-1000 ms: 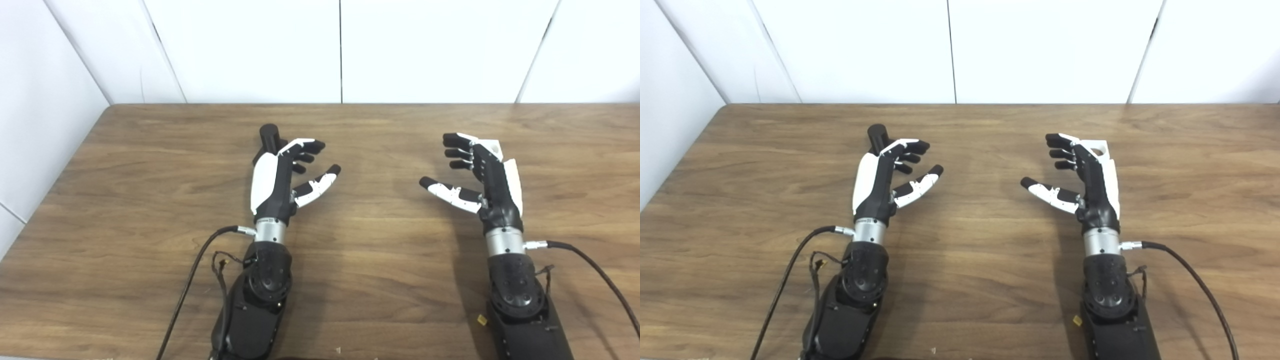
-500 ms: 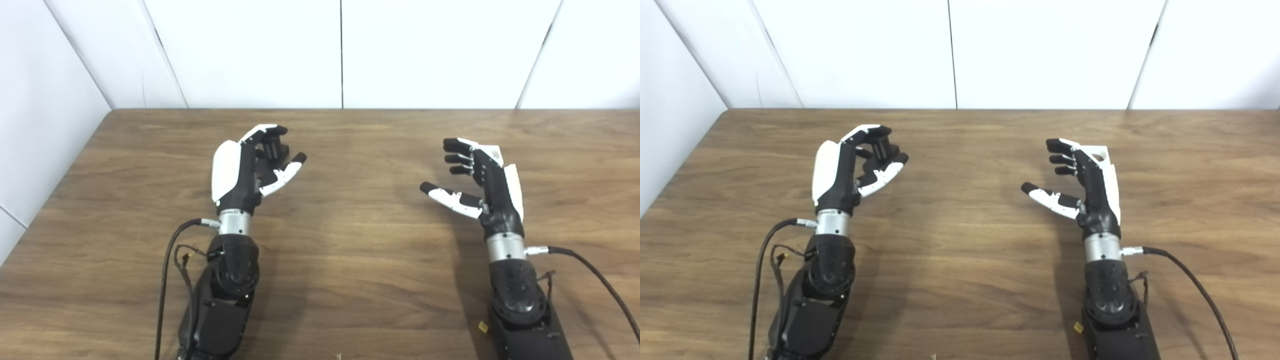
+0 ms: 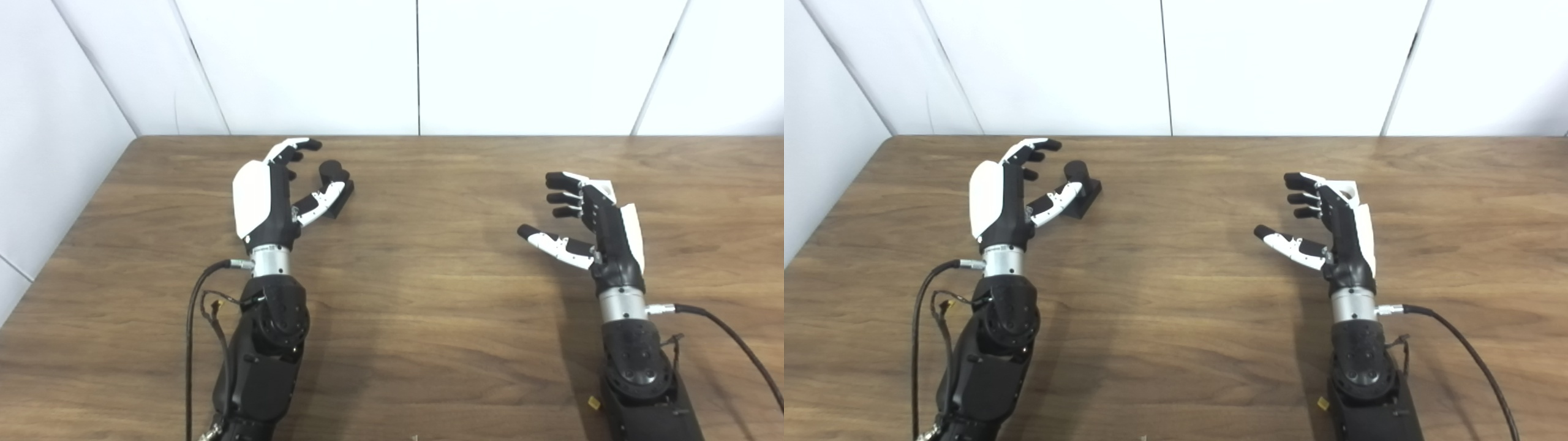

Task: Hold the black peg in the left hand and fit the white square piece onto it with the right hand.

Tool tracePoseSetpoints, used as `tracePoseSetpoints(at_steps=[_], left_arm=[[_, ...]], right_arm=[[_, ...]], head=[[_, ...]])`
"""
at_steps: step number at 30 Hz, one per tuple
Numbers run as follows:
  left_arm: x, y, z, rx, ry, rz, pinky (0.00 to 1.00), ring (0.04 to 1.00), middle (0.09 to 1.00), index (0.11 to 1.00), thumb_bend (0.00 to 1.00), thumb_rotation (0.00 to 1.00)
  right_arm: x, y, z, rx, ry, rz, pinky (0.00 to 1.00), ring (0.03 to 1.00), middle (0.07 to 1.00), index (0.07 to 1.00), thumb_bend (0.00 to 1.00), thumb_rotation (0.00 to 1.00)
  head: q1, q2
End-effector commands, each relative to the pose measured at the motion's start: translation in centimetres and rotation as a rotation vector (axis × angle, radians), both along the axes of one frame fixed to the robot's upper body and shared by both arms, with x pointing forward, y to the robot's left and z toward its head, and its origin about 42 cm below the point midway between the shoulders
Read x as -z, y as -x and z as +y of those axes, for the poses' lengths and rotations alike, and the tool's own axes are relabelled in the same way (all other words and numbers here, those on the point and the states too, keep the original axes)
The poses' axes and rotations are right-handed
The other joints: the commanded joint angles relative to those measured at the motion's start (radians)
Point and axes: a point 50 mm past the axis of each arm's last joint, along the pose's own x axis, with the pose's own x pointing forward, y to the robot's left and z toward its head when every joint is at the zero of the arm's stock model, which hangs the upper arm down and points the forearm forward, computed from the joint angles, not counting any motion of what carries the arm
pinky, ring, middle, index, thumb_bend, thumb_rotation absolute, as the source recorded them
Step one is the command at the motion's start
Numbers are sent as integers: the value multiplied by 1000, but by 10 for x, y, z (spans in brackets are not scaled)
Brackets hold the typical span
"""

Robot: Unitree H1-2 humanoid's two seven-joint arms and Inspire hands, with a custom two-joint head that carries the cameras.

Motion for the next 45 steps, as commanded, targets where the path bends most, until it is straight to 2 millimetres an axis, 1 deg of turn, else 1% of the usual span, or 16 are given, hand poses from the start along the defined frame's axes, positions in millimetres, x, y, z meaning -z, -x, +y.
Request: tracePoseSetpoints(at_steps=[1, 2, 3, 5, 7, 15, 18, 20, 26, 30, 35, 40, 45], left_arm=[[-19, -8, -3, -47, -48, -64, 752, 897, 919, 786, 687, 457], [-19, -8, -3, -57, -54, -50, 815, 950, 967, 823, 725, 507], [-18, -8, -4, -67, -60, -36, 856, 973, 983, 839, 750, 531], [-17, -9, -4, -78, -66, -13, 918, 995, 997, 857, 797, 561], [-16, -9, -5, -79, -64, 7, 954, 999, 1000, 865, 836, 575], [-10, -13, -3, -98, -91, 82, 992, 1000, 1000, 844, 925, 595], [-9, -15, -3, -111, -113, 110, 1000, 1000, 1000, 820, 954, 611], [-9, -16, -3, -128, -143, 132, 1000, 1000, 1000, 790, 957, 620], [-4, -22, -3, -160, -199, 176, 1000, 1000, 1000, 699, 936, 561], [2, -24, -2, -172, -239, 201, 1000, 1000, 1000, 664, 921, 545], [11, -27, 0, -183, -266, 220, 1000, 1000, 1000, 641, 896, 525], [23, -31, 5, -198, -292, 252, 1000, 1000, 1000, 637, 883, 513], [36, -35, 10, -215, -323, 296, 1000, 1000, 1000, 625, 873, 503]], right_arm=[[-21, -9, 4, -18, -9, -94, 600, 686, 738, 712, 645, 0], [-21, -9, 3, -20, -10, -96, 596, 688, 737, 712, 643, 0], [-21, -10, 3, -22, -7, -102, 596, 690, 737, 712, 642, 0], [-21, -10, 2, -24, -5, -110, 592, 688, 733, 709, 641, 0], [-22, -10, 2, -24, -10, -110, 593, 688, 732, 708, 639, 1], [-23, -10, 3, -21, -7, -113, 579, 680, 732, 707, 628, 22], [-24, -10, 3, -25, -14, -110, 571, 676, 733, 706, 628, 20], [-24, -10, 3, -28, -21, -109, 581, 685, 738, 709, 626, 18], [-24, -10, 3, -20, -12, -111, 586, 687, 737, 708, 632, 29], [-23, -9, 2, -23, -16, -105, 597, 695, 743, 712, 629, 47], [-23, -9, 2, -20, -10, -105, 587, 689, 744, 712, 625, 47], [-24, -10, 1, -24, -13, -118, 586, 693, 740, 710, 624, 35], [-25, -11, 1, -17, 1, -122, 578, 691, 738, 706, 629, 46]], head=[[-1, 1], [-1, 1], [-2, 1], [-4, 1], [-5, 2], [-5, 5], [-5, 7], [-5, 7], [-4, 8], [-5, 9], [-5, 10], [-6, 12], [-6, 12]])
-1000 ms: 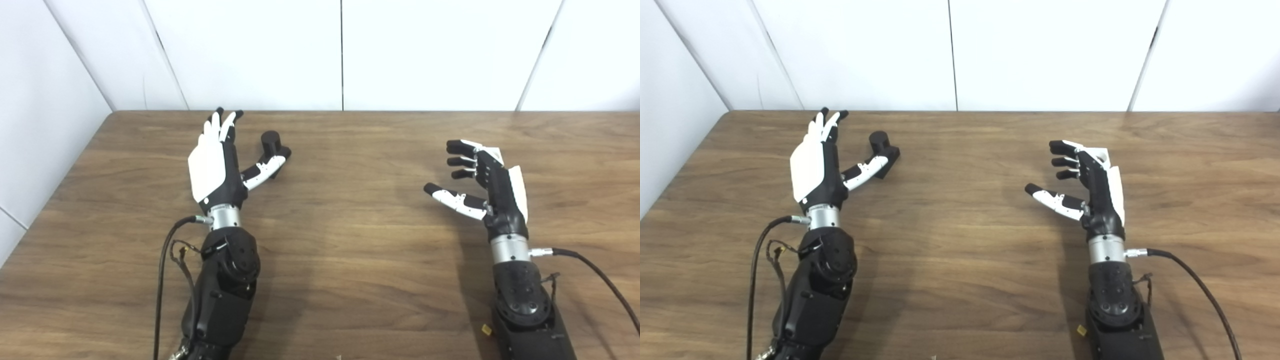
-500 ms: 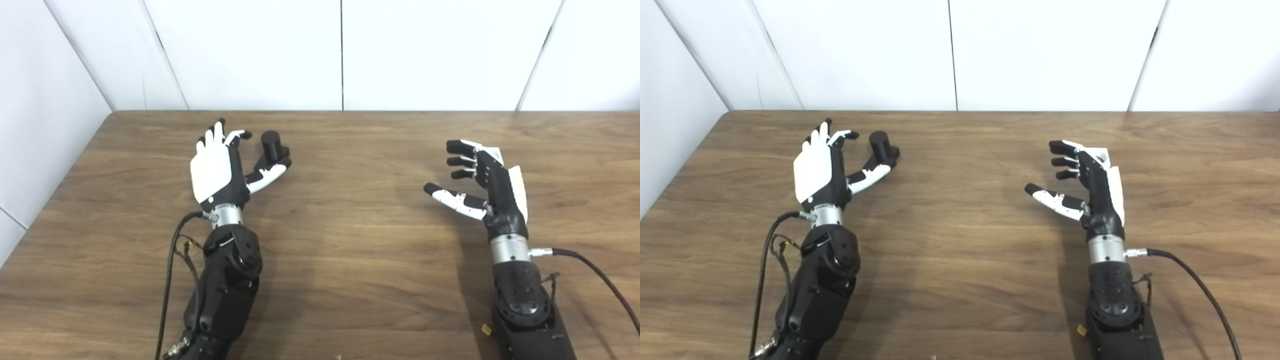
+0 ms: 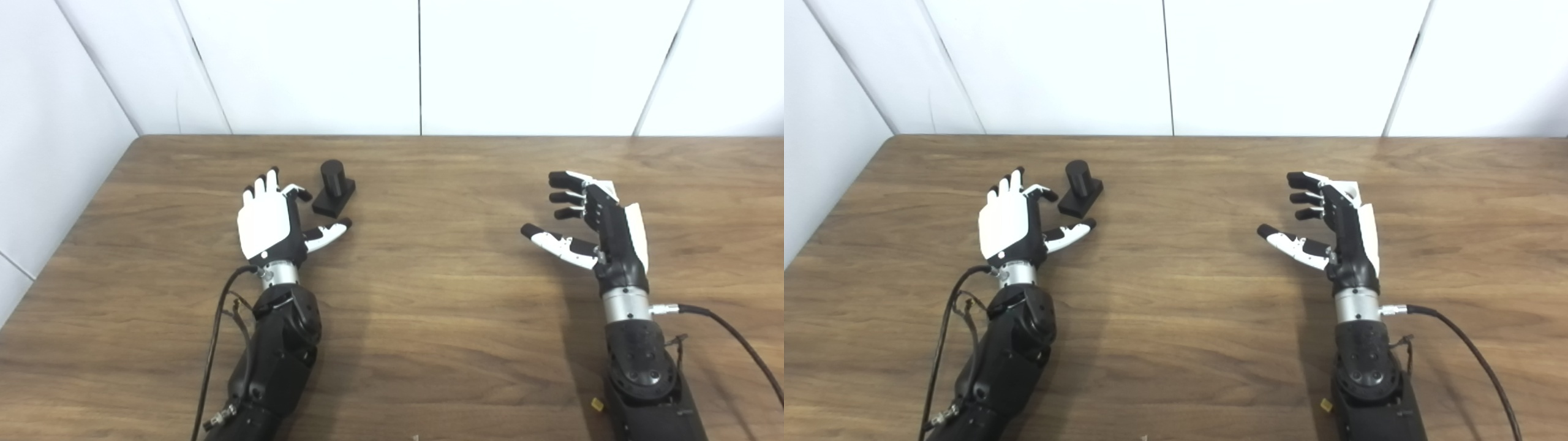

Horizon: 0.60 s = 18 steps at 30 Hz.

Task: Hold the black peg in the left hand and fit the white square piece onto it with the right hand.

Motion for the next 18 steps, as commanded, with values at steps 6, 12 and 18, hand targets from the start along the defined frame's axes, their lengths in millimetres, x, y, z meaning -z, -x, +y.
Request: tracePoseSetpoints(at_steps=[6, 12, 18], left_arm=[[-11, -18, 8, -21, -82, -48, 1000, 1000, 990, 618, 862, 494], [-8, -21, 10, -31, -97, -35, 1000, 1000, 978, 610, 866, 488], [-6, -23, 9, -28, -83, -22, 1000, 1000, 969, 611, 857, 505]], right_arm=[[-24, -11, 2, -11, 2, -109, 581, 686, 735, 708, 630, 31], [-25, -10, 3, -11, 12, -106, 585, 690, 736, 709, 629, 51], [-26, -10, 3, -8, 13, -102, 587, 692, 738, 708, 624, 59]], head=[[2, 5], [-1, 6], [-2, 9]])
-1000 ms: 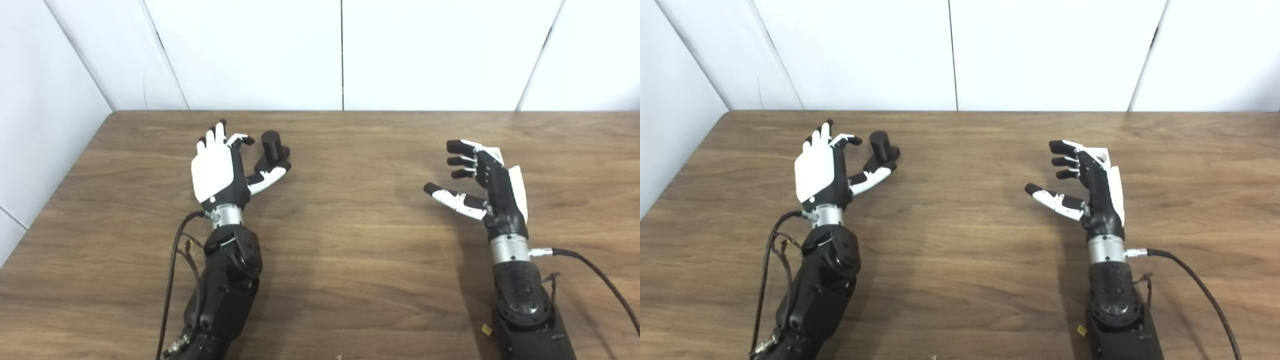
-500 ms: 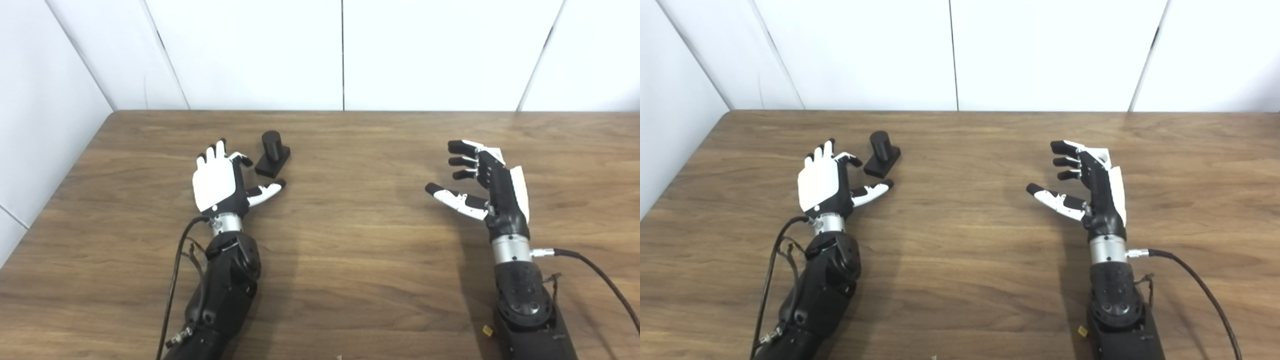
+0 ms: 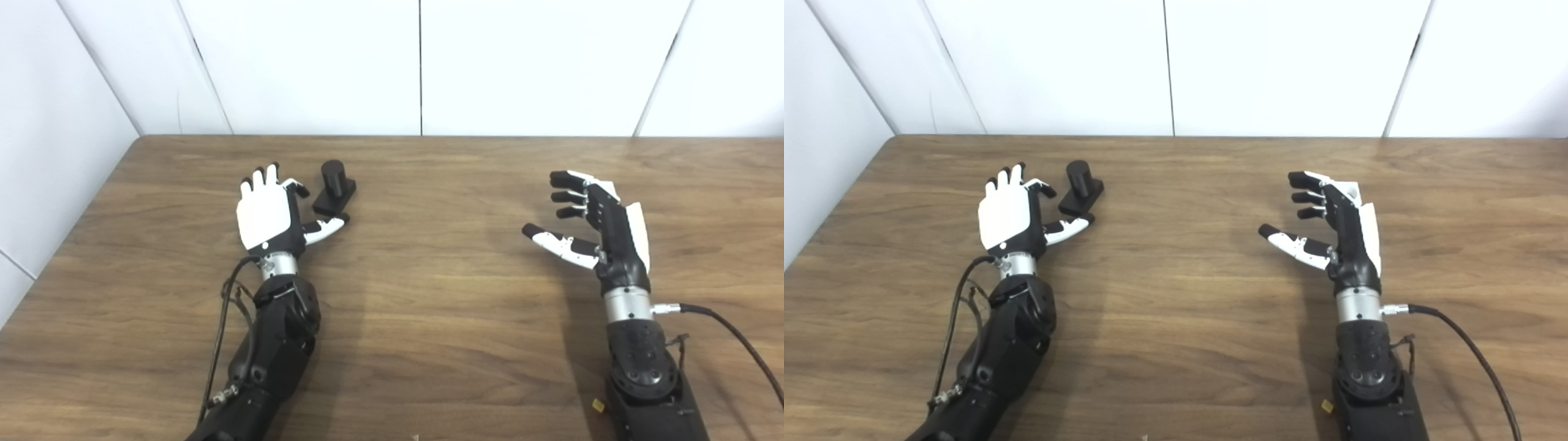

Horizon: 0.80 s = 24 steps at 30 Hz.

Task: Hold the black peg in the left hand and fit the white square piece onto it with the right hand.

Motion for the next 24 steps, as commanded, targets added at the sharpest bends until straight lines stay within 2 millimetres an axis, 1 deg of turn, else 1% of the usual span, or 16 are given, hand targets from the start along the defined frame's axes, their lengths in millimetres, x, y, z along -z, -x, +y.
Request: tracePoseSetpoints(at_steps=[1, 6, 8, 10, 13, 14, 16, 18, 20, 22, 24], left_arm=[[-8, -8, 6, -12, -25, -23, 1000, 1000, 967, 609, 858, 501], [-8, -8, -1, -3, 19, -8, 1000, 1000, 959, 610, 863, 484], [-10, -9, -6, 4, 21, 10, 1000, 1000, 958, 612, 857, 494], [-13, -10, -10, 16, 16, 24, 1000, 1000, 947, 599, 856, 499], [-21, -12, -16, 43, 2, 60, 1000, 994, 918, 556, 855, 493], [-23, -13, -17, 52, -13, 78, 1000, 982, 911, 554, 857, 512], [-33, -16, -20, 82, -52, 135, 1000, 964, 901, 549, 862, 532], [-48, -18, -22, 111, -68, 189, 1000, 956, 894, 544, 869, 536], [-62, -20, -21, 129, -81, 232, 1000, 938, 890, 573, 886, 533], [-76, -23, -20, 144, -95, 256, 976, 929, 892, 600, 890, 529], [-85, -25, -18, 152, -108, 272, 926, 917, 891, 616, 896, 527]], right_arm=[[-25, -10, 4, -11, -2, -96, 586, 691, 737, 708, 625, 60], [-25, -12, 4, -7, 4, -102, 576, 686, 734, 707, 626, 59], [-26, -12, 5, -6, 7, -104, 570, 680, 731, 706, 629, 64], [-27, -12, 5, -5, 10, -107, 579, 684, 732, 707, 629, 69], [-29, -12, 5, -5, 11, -117, 570, 678, 730, 706, 631, 51], [-29, -12, 6, -5, 11, -119, 561, 672, 728, 705, 632, 41], [-31, -12, 6, -2, 13, -118, 557, 672, 729, 704, 632, 40], [-33, -11, 5, 0, 29, -123, 558, 670, 728, 704, 630, 45], [-35, -12, 4, 3, 40, -123, 558, 671, 726, 702, 628, 55], [-36, -14, 3, 7, 42, -124, 563, 674, 724, 701, 633, 62], [-37, -16, 3, 10, 40, -125, 567, 672, 721, 698, 638, 67]], head=[[1, 1], [-7, 2], [-8, 2], [-9, 2], [-11, 2], [-14, 4], [-14, 7], [-14, 7], [-8, 5], [-6, 2], [-6, -1]])
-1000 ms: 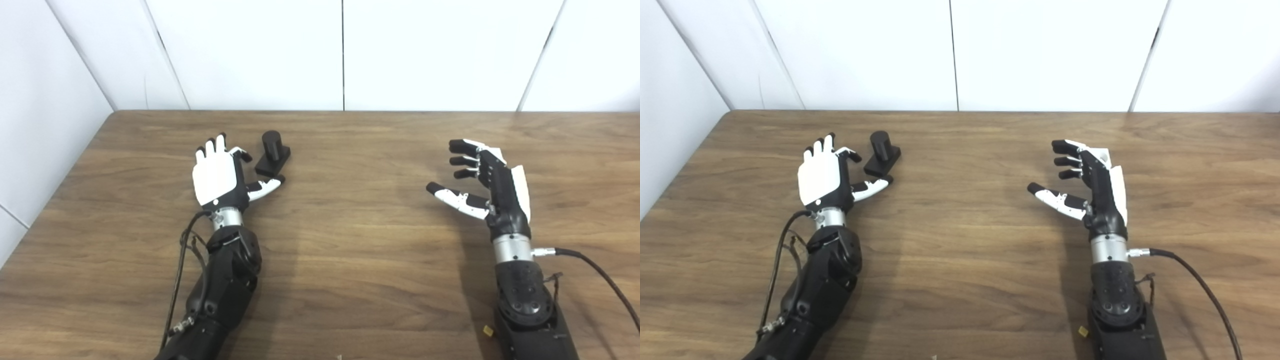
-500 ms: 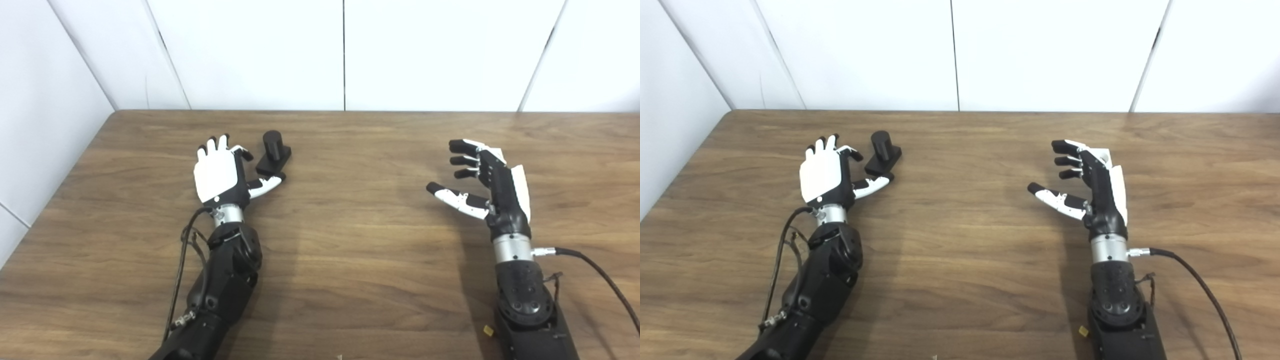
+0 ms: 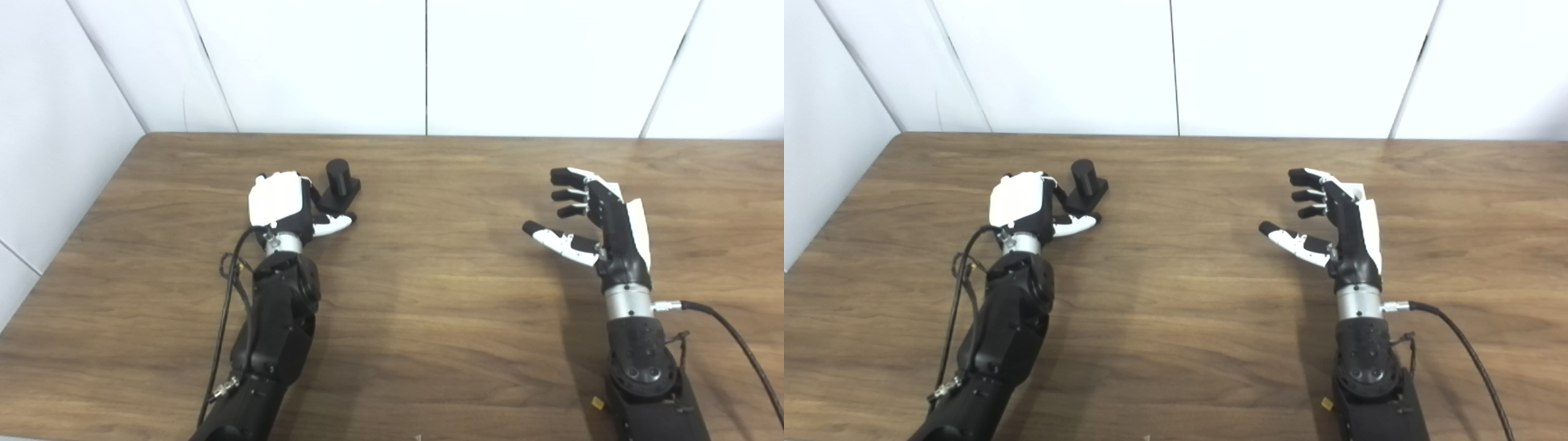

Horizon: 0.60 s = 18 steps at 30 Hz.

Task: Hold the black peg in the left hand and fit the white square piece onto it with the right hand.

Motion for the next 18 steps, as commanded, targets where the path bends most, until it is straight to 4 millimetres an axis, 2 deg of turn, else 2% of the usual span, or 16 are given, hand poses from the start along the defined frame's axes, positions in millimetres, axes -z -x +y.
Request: tracePoseSetpoints(at_steps=[1, 5, 10, 12, 16, 18], left_arm=[[-41, -14, -4, 34, -16, -26, 919, 918, 894, 627, 897, 520], [-59, -20, 2, 34, -30, 3, 899, 921, 900, 664, 886, 521], [-66, -28, 10, 33, -108, 35, 887, 921, 902, 648, 855, 533], [-68, -29, 12, 33, -139, 48, 920, 936, 913, 648, 856, 546], [-70, -36, 17, 19, -185, 69, 896, 938, 913, 653, 871, 641], [-69, -41, 20, 14, -201, 70, 888, 930, 903, 625, 856, 671]], right_arm=[[-32, -15, 4, -7, 0, -116, 559, 664, 718, 697, 639, 72], [-33, -19, 8, -8, 4, -116, 565, 654, 717, 702, 638, 103], [-34, -20, 11, -13, 12, -126, 563, 657, 722, 709, 632, 105], [-33, -20, 10, -13, 13, -130, 548, 648, 718, 706, 635, 101], [-34, -21, 8, -6, 16, -128, 582, 655, 717, 704, 640, 101], [-34, -22, 8, -7, 10, -130, 585, 661, 719, 701, 640, 92]], head=[[2, -2], [6, -13], [8, -17], [10, -17], [16, -21], [15, -21]])
